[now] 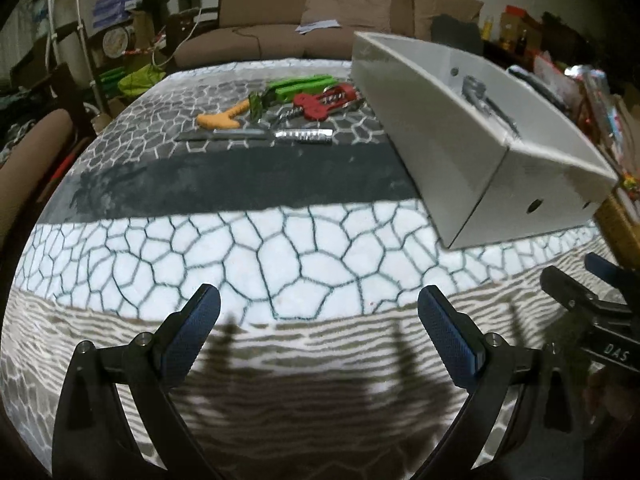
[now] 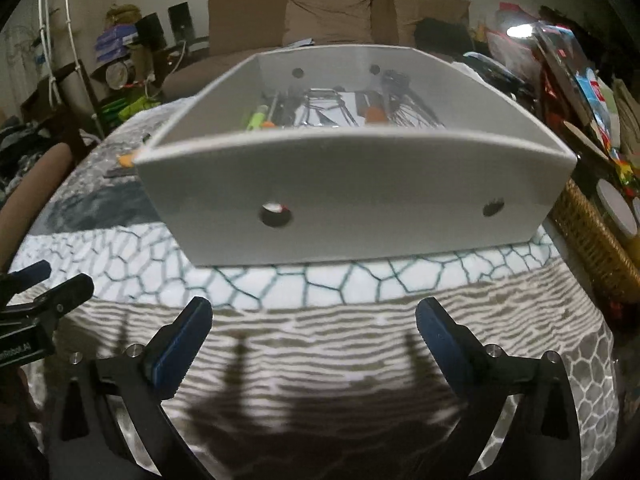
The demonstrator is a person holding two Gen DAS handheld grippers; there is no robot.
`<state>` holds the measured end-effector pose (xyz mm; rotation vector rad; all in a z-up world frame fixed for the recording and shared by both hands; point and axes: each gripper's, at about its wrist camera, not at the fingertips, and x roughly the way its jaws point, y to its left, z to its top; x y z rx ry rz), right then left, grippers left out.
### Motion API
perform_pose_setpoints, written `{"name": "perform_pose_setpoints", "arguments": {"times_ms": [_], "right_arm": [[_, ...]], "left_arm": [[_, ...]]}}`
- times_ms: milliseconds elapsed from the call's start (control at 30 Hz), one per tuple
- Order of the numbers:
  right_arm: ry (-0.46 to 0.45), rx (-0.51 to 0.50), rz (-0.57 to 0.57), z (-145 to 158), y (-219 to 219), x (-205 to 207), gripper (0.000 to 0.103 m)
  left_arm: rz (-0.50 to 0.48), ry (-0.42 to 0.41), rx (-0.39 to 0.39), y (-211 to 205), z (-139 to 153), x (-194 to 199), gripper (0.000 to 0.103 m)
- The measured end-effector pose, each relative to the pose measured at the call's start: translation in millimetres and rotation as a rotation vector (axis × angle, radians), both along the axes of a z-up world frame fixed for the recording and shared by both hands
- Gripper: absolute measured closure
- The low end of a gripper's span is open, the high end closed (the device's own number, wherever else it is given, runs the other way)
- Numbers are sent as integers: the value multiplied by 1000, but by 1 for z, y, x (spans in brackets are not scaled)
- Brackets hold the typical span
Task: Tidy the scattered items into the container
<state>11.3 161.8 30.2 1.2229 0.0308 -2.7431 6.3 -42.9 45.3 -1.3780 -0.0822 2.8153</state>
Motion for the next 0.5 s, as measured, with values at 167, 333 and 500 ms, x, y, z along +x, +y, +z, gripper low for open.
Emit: {"name": "perform_pose_setpoints", "arguments": {"times_ms": [167, 333, 500], "right_arm": [[-35, -19, -19, -17, 9, -6, 0], [-33, -12, 1, -22, 6, -10, 0], [-67, -12, -14, -29, 6, -18, 0]], "left_arm": [[8, -31, -30, 4, -21, -4, 4], [19, -42, -45, 7, -32, -7, 4], [31, -57, -47, 6, -37, -9, 1]]}}
